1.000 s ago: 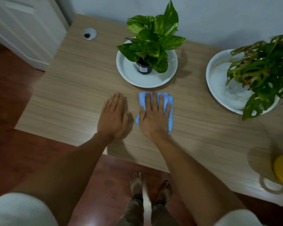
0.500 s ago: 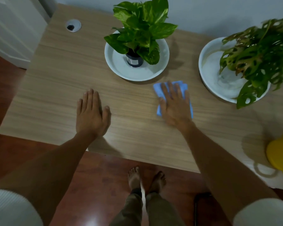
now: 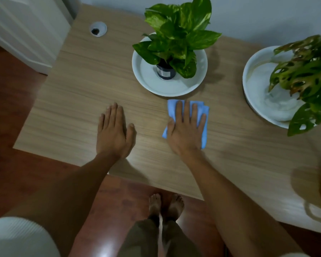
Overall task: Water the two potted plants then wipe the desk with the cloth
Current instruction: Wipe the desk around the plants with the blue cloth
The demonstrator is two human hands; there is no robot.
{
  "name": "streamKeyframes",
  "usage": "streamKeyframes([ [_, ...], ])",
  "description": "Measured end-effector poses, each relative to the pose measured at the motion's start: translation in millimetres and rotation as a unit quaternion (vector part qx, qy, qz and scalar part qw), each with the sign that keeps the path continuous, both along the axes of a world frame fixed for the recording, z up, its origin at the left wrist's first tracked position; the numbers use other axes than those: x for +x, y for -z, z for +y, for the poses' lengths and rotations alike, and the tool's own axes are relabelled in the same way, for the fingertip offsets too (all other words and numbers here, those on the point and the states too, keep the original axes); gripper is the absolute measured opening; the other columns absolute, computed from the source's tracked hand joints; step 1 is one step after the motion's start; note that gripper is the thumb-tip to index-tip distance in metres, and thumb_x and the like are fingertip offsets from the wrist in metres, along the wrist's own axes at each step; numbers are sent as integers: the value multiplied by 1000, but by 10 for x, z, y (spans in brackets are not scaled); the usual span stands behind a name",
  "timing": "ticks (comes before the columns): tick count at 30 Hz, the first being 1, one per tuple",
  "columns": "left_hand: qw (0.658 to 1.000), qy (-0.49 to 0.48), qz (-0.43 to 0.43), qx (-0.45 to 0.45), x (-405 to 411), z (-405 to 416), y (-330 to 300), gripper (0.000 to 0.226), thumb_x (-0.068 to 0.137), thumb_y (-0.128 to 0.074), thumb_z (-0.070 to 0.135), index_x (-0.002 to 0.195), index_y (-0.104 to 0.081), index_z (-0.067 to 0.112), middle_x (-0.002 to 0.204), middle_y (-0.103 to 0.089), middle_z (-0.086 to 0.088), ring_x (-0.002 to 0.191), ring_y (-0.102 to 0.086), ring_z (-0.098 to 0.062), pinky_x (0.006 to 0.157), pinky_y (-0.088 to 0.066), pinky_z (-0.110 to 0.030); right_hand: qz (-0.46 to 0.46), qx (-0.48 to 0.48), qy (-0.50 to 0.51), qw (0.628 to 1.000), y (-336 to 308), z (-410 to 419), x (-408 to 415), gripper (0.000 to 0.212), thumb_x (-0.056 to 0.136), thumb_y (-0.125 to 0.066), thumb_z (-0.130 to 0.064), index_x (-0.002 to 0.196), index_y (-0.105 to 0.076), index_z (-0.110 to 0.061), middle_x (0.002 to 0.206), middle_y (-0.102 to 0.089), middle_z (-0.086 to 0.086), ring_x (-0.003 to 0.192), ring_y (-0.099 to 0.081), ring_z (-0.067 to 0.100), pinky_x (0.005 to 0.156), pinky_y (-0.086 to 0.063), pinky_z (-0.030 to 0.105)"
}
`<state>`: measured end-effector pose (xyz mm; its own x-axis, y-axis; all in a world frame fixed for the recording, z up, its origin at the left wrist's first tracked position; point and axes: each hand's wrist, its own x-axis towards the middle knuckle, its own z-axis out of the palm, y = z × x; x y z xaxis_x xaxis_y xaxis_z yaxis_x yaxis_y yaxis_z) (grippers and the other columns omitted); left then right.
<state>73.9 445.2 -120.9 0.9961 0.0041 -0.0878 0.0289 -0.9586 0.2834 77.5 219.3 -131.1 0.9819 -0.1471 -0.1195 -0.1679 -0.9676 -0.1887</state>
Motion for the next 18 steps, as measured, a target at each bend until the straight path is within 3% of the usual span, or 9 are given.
streamKeyframes([
  [10,1000,14,3,-22,45,91,37,65,105,-30,37,163,-18,10,172,-12,-7,160,-4,-17,129,-9,-42,1,2,-111,994,9,908,220,65,108,-17,-45,166,-12,-16,174,-10,5,162,-2,26,127,-9,56],
  [18,999,44,-15,-2,743,1093,-86,68,103,-26,41,162,-21,7,171,-15,-10,160,-9,-20,129,-11,-42,9,7,-119,993,-45,1628,828,66,107,-15,-44,167,-11,-17,174,-9,5,161,-3,28,127,-9,56],
])
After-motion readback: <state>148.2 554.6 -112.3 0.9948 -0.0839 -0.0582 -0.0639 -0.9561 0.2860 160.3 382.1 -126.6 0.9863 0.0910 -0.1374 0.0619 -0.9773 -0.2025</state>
